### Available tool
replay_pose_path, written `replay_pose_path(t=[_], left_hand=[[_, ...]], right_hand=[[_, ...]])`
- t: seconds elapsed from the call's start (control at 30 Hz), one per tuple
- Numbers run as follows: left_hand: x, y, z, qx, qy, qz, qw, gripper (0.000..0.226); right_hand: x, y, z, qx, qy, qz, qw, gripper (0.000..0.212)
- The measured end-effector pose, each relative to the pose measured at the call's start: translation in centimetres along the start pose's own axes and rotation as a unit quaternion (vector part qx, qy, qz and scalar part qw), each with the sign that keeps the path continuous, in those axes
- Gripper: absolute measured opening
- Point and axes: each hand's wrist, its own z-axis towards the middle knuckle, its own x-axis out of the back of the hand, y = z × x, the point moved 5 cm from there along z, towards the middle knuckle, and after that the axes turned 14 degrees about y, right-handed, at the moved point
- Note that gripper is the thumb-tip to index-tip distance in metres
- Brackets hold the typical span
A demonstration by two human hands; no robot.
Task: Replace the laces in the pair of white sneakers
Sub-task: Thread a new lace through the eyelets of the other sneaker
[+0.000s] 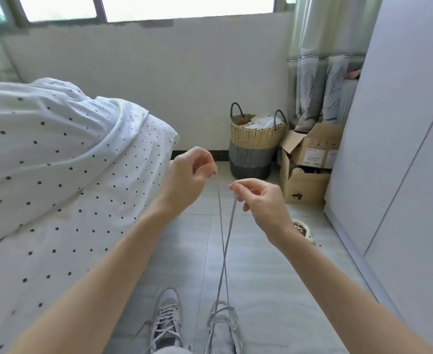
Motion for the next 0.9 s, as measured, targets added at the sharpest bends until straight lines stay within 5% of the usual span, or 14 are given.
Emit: replay_pose_path(t=[0.17, 0.47, 0.9], left_hand=[[1.5, 4.1, 1.8, -0.060, -0.041, 0.051, 0.996, 0.014], [3.1, 6.2, 2.5, -0.048, -0.026, 0.051, 0.997, 0.013], [6.7, 12.6, 6.3, -0.108, 0.029, 0.015, 0.994, 0.017]], right_hand=[[-0.3, -5.0, 0.7, 0.040, 0.028, 0.041, 0.998, 0.009], [0.8, -13.3, 1.7, 0.138, 0.060, 0.047, 0.988, 0.008], [1.4, -17.3, 2.0, 0.194, 0.070, -0.001, 0.979, 0.006]])
